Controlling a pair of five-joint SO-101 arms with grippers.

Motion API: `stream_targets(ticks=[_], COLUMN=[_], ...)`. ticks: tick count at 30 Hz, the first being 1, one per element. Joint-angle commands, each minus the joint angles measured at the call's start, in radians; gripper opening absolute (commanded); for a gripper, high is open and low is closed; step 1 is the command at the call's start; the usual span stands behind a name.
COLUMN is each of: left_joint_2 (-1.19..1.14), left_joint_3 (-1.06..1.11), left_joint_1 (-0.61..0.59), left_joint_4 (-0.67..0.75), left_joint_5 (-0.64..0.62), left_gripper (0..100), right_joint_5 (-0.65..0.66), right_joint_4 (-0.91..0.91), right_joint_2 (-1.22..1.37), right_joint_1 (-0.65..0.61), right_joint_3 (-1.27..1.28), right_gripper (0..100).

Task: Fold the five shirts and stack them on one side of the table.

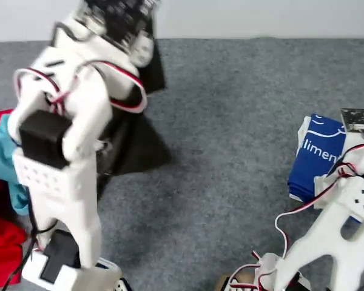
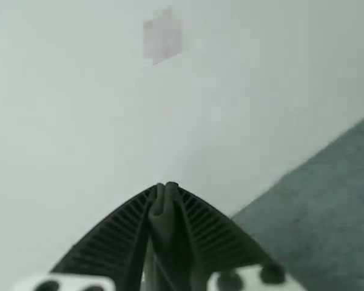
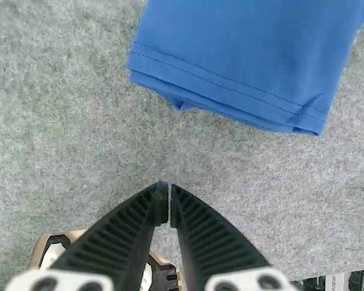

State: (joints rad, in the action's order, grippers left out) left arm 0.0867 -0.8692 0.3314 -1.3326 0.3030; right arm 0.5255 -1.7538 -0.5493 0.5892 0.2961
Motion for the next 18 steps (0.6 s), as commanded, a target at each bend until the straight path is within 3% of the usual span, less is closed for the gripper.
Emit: stream_targets(ticks=[1, 5, 9, 14, 18], left_joint_2=[0.049, 0.038, 0.038, 0.040, 0.040], left_joint_3=[-0.042, -0.015, 0.179, 0.535, 0.651], left_joint_1=[0.063, 0.035, -0.041, -0.106, -0.104], left_joint_4=[-0.049, -0.155, -0.212, -0.066, 0.094], left_joint_5=[-0.006, -0.006, -0.008, -0.011, -0.012], left_gripper=[1, 1, 1, 1, 1], right_joint_5=[0.002, 0.002, 0.002, 0.002, 0.002], right_joint_4=[-0.042, -0.042, -0.041, -0.041, -0.041], right_joint_2=[-0.031, -0.031, -0.031, -0.030, -0.030], right_joint_1=[-0.005, -0.005, -0.007, -0.019, -0.059], right_joint_3=[-0.011, -0.011, -0.011, -0.006, -0.005], right_gripper=[0.9, 0.9, 0.9, 0.9, 0.9])
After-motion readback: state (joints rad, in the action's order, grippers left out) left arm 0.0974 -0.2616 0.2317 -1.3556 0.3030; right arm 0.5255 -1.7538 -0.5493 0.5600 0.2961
